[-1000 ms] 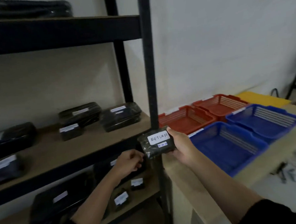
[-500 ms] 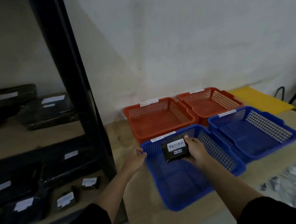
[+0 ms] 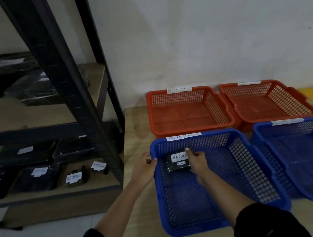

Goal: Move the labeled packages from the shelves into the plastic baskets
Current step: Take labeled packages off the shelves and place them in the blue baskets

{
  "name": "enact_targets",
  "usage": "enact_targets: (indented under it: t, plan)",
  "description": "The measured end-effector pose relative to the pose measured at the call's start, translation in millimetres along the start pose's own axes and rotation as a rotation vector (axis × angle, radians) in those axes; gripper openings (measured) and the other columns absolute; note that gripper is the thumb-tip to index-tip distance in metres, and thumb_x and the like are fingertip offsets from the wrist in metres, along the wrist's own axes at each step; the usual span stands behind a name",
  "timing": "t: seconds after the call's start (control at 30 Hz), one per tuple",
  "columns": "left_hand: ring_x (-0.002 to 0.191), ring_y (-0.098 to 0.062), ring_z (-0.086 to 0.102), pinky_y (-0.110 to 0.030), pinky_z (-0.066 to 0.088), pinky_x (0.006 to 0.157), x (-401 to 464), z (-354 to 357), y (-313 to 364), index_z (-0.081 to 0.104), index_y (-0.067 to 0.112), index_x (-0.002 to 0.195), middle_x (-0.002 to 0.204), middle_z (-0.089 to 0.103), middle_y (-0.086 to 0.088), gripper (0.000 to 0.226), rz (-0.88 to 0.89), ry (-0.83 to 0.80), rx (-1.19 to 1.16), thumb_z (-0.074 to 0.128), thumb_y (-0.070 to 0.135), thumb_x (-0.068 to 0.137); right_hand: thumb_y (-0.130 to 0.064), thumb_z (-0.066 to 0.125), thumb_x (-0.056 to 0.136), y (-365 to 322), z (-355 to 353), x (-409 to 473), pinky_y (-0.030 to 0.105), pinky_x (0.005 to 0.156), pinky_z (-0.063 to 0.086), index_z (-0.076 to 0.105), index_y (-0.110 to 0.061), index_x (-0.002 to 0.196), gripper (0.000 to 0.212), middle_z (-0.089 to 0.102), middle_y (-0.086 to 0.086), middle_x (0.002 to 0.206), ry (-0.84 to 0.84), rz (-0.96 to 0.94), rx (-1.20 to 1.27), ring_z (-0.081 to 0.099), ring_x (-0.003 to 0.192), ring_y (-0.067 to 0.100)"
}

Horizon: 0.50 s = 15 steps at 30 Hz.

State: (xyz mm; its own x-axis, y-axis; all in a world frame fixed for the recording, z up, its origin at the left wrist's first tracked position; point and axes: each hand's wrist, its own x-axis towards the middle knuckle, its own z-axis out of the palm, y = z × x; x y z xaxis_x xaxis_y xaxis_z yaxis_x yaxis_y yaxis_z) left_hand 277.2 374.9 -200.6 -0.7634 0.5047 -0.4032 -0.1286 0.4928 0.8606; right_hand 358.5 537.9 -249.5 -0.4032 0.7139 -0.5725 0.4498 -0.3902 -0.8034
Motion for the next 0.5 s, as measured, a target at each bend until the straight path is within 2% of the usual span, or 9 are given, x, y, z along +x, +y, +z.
enact_targets:
  t: [0.07,0.13,0.17,0.23,0.33,0.4,0.5]
  plan:
    - [0.094,-0.015,0.063,-0.037,0.051,0.088,-3.7,5.3,-1.9,0.043,0.023,0.134,0.104,0.065,0.001,0.038,0.043,0.032,0.037,0.042,0.030,0.097,-0.040,0.054,0.094,4.2,3.0,-1.2,0.041,0.101,0.043,0.049,-0.008,0.124,0.044,0.049,0.018,0.132,0.065,-0.043,-0.235,0.050,0.116,0.031]
    - [0.095,-0.015,0.062,-0.032,0.046,0.084,-8.6,12.7,-4.1,0.040,0.026,0.136,0.107,0.065,-0.001,0.038,0.106,0.061,0.089,0.035,0.032,0.099,-0.041,0.051,0.096,6.7,9.2,-2.8,0.040,0.104,0.037,0.052,-0.010,0.128,0.044,0.034,0.022,0.139,0.133,-0.016,-0.347,0.041,0.124,0.038]
    - [0.097,-0.016,0.062,-0.032,0.046,0.084,-10.0,16.3,-6.6,0.038,0.028,0.137,0.109,0.066,-0.001,0.038,0.141,0.077,0.110,0.032,0.033,0.100,-0.040,0.049,0.097,7.3,13.0,-3.3,0.039,0.104,0.038,0.053,-0.010,0.128,0.044,0.033,0.022,0.139,0.142,-0.016,-0.349,0.041,0.123,0.039]
    - [0.103,-0.019,0.061,-0.034,0.045,0.088,-10.5,20.9,-11.2,0.038,0.029,0.136,0.113,0.066,-0.001,0.038,0.186,0.125,0.137,0.029,0.034,0.100,-0.038,0.047,0.098,8.9,19.1,-1.7,0.039,0.104,0.041,0.058,-0.009,0.126,0.042,0.043,0.021,0.135,0.120,-0.049,-0.335,0.047,0.119,0.036]
    - [0.108,-0.017,0.058,-0.029,0.041,0.086,-9.0,21.5,-14.2,0.038,0.027,0.137,0.118,0.062,0.001,0.038,0.204,0.154,0.151,0.028,0.032,0.100,-0.029,0.046,0.098,11.0,17.3,-1.5,0.036,0.098,0.046,0.062,-0.006,0.119,0.035,0.058,0.018,0.126,0.114,-0.152,-0.335,0.056,0.110,0.031]
    - [0.103,-0.013,0.057,-0.026,0.038,0.084,-9.8,20.4,-13.0,0.038,0.028,0.137,0.116,0.062,0.002,0.038,0.194,0.135,0.142,0.028,0.032,0.100,-0.024,0.049,0.097,14.1,10.8,-2.8,0.035,0.095,0.045,0.059,-0.008,0.122,0.032,0.060,0.013,0.125,0.135,-0.224,-0.389,0.057,0.112,0.031]
    - [0.092,-0.008,0.058,-0.024,0.039,0.079,-11.6,18.7,-10.7,0.037,0.031,0.137,0.107,0.064,0.004,0.038,0.188,0.105,0.110,0.029,0.033,0.100,-0.021,0.049,0.097,15.8,4.5,-5.1,0.037,0.101,0.045,0.057,-0.012,0.126,0.031,0.061,0.011,0.127,0.081,-0.260,-0.477,0.056,0.117,0.030]
